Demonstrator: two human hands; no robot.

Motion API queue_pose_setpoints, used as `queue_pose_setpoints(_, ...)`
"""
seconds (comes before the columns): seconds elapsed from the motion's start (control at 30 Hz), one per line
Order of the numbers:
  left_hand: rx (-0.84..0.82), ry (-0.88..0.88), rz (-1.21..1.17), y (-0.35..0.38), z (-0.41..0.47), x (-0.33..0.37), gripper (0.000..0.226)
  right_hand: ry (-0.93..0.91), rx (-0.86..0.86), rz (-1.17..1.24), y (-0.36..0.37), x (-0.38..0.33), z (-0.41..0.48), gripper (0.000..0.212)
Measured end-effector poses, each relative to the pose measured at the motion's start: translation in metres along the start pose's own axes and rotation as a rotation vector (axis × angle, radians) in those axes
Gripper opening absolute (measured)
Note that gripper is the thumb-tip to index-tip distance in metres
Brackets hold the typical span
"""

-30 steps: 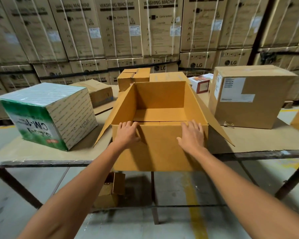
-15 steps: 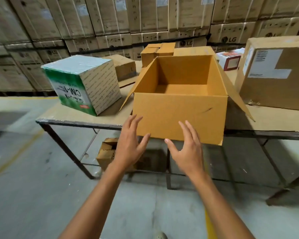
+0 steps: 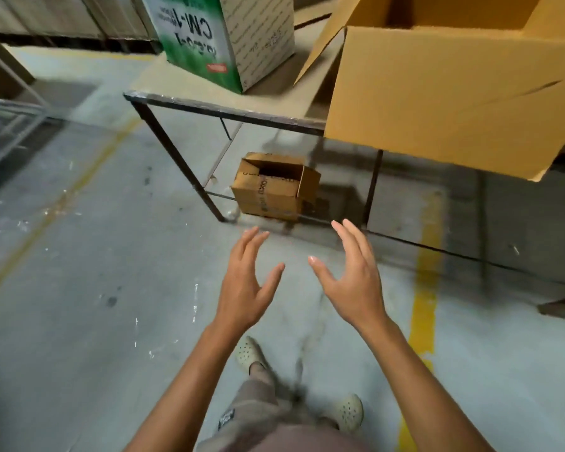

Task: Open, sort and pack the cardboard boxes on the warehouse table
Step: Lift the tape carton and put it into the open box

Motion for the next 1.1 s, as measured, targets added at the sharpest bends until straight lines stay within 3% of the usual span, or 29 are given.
queue_pose_setpoints(0.23, 0.007, -0.145, -0.013, -0.034, 0.016, -0.106, 0.054, -0.006, -0.136, -0.075, 0.104, -0.038, 0.008, 0.069)
queue_pose_setpoints(0.6, 0.039, -0.208, -0.016, -0.106, 0.130, -0.265, 0.053, 0.061, -0.149, -0.021, 0.265, -0.103, 0.072, 0.068)
queue_pose_setpoints(1.1, 0.191, -0.027, -0.136, -0.113, 0.369, -0.291, 0.049, -0.077, 0.040, 0.093, 0.341, -0.189, 0.256, 0.070)
Point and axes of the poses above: each hand's wrist, its own z-axis towards the middle knuckle, its own y-axis out of the palm, x = y × z, the point moved 7 cm from there along z, towards the middle knuckle, and after that the axes turned 12 degrees about x, right-handed, at the moved point
